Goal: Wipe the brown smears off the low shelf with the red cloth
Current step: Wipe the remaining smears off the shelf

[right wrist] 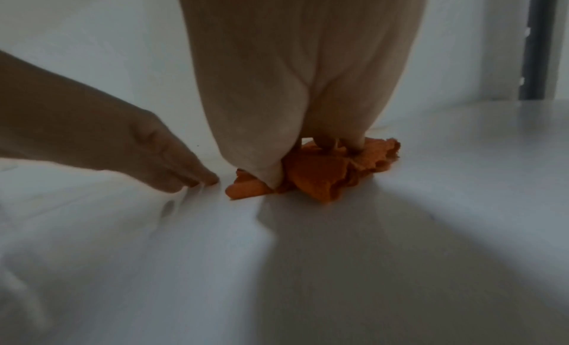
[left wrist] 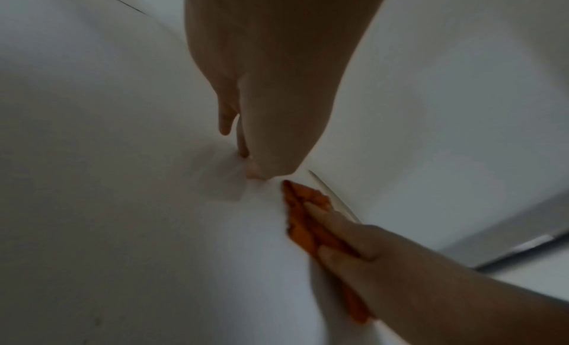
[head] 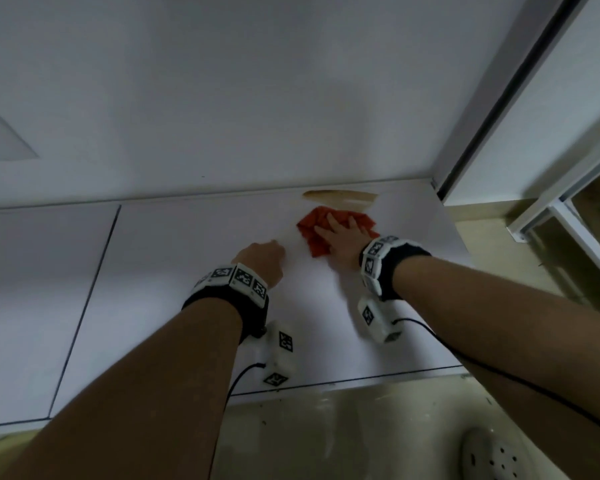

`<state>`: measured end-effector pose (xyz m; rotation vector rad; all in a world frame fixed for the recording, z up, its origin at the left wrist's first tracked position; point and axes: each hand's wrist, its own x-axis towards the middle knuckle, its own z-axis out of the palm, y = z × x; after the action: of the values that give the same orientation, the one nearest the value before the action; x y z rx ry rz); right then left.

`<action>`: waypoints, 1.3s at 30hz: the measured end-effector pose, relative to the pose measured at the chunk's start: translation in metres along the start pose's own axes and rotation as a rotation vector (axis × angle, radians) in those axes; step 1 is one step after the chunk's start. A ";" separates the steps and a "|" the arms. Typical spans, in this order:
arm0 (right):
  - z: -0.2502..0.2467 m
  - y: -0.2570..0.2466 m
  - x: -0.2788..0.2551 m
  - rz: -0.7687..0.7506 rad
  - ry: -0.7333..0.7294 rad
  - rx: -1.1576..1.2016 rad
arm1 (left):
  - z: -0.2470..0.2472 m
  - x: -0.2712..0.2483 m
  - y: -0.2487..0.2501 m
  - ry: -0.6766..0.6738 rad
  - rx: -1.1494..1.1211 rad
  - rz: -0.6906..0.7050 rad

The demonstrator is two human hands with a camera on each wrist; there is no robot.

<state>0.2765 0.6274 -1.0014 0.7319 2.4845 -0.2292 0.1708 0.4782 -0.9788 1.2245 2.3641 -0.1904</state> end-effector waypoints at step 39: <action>-0.004 -0.003 0.005 0.145 0.054 0.092 | 0.002 0.032 -0.009 -0.007 0.233 0.130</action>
<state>0.2692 0.6281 -1.0002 0.9644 2.4712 -0.2751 0.1489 0.4954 -0.9965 1.4775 2.2952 -0.4364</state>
